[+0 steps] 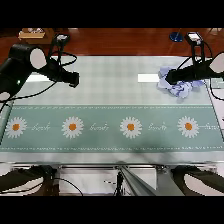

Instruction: Fold the shirts.

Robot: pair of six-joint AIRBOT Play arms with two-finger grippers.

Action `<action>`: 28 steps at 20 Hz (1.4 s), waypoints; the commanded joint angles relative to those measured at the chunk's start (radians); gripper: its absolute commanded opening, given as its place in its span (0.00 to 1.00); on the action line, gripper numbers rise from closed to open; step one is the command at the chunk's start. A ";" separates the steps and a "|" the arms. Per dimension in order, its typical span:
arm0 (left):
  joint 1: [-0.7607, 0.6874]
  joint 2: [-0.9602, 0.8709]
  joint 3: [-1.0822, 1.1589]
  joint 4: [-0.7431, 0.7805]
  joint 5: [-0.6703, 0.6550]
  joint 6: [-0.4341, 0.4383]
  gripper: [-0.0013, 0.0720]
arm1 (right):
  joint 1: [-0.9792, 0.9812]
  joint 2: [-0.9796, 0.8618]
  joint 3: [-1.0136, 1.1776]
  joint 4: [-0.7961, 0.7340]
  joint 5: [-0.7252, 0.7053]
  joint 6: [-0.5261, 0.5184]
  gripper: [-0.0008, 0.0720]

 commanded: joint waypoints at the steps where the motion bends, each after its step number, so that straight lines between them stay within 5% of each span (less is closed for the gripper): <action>1: -0.001 -0.005 0.000 0.000 0.000 0.000 1.00 | 0.001 0.001 -0.002 0.000 0.000 0.000 0.74; 22: 0.076 -0.128 0.011 -0.166 0.056 -0.013 1.00 | 0.001 0.001 -0.001 0.076 -0.058 0.000 0.74; 25: 0.079 -0.128 0.057 -0.165 -0.007 0.126 1.00 | 0.001 0.002 0.017 0.063 -0.135 -0.001 0.73; 28: 0.078 -0.128 0.145 -0.166 -0.037 0.189 1.00 | 0.001 0.002 0.062 -0.170 -0.244 -0.053 0.71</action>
